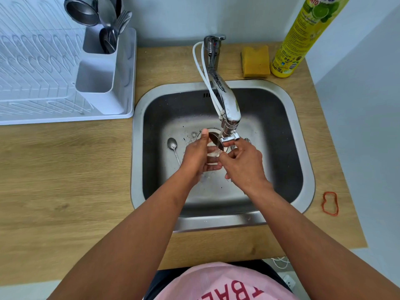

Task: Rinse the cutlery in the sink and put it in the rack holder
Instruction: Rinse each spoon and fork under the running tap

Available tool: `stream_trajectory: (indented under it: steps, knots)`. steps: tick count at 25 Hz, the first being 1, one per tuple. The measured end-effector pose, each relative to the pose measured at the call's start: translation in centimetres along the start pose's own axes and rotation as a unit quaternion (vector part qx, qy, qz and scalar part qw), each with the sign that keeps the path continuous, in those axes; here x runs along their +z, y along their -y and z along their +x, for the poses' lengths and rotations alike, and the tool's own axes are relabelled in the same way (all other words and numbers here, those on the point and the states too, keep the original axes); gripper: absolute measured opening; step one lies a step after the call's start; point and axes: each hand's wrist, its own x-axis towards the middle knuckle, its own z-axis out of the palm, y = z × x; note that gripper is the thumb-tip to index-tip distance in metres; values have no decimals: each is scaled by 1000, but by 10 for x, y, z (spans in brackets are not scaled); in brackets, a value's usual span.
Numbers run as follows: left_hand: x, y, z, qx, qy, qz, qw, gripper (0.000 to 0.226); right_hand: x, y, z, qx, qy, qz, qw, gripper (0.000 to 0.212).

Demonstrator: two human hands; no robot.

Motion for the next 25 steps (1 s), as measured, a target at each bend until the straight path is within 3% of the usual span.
stream_trajectory:
  steps: [2,6,10,17,21,25]
  knots:
    - [-1,-2,0,-16,2,-27,1000,55,-1,1,2,13,0,15,1000,17]
    - [2,-8,-3,1,9,-48,999,36,-2,-2,8,121,48,172,977,13]
    - [5,-9,-6,4,33,-34,999,31,-5,-8,9,151,71,227,960,17]
    - [17,-7,-17,79,75,-47,993,17,-9,-14,19,204,146,303,919,14]
    - [21,-9,-22,120,95,-23,988,28,-6,-14,24,225,172,391,876,19]
    - [12,-10,-22,198,36,63,977,19,4,-12,28,235,183,418,859,19]
